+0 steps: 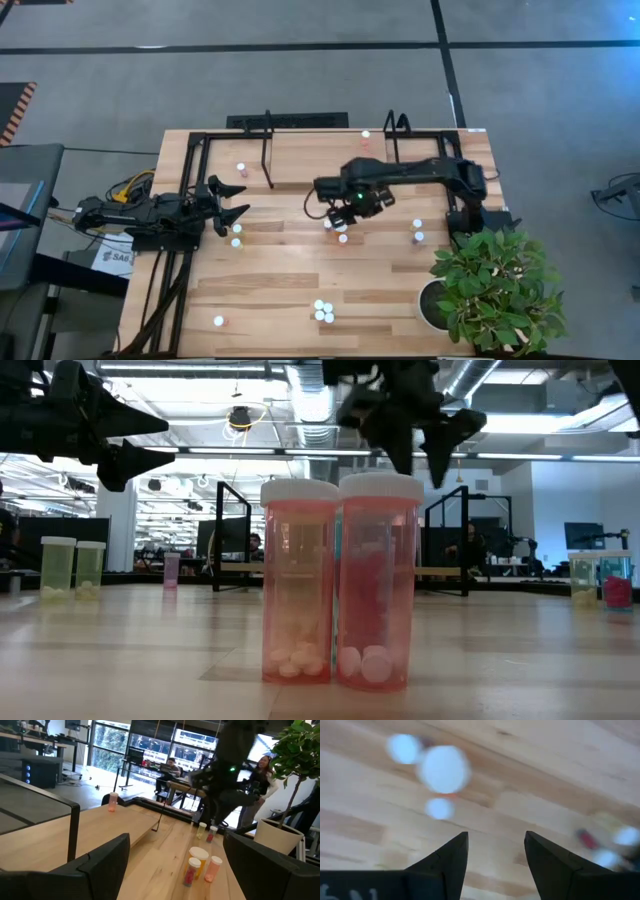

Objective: Pick and place medicine bottles onto shelf by color
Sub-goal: Put the large orange pill bottle on the shelf

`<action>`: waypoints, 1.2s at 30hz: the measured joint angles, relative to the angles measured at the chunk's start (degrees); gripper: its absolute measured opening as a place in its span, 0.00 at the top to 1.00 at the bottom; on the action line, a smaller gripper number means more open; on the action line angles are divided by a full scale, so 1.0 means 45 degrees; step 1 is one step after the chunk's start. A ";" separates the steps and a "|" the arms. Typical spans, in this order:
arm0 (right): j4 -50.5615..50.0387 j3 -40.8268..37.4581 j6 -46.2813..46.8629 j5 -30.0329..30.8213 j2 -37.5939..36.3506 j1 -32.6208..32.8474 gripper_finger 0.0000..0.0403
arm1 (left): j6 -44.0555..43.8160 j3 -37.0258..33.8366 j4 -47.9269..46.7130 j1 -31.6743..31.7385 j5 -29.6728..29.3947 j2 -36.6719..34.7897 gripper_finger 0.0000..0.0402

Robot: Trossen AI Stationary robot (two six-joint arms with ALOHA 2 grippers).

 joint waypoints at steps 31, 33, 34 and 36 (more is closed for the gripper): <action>0.2719 -0.0511 -0.2249 -0.0400 0.1849 -0.0137 0.04 | -0.0003 0.0005 -0.0002 0.0000 -0.0003 -0.0002 0.22; 0.2860 -0.0462 -0.2556 -0.0583 0.1925 -0.0219 0.04 | 0.0000 0.0002 -0.0002 0.0000 -0.0003 0.0000 0.22; 0.2897 -0.0458 -0.2618 -0.0711 0.1987 -0.0228 0.03 | 0.0000 0.0001 -0.0005 -0.0003 -0.0003 0.0000 0.22; 0.2894 -0.0513 -0.2689 -0.0850 0.2092 -0.0299 0.03 | -0.0004 0.0001 -0.0005 -0.0004 -0.0003 0.0000 0.22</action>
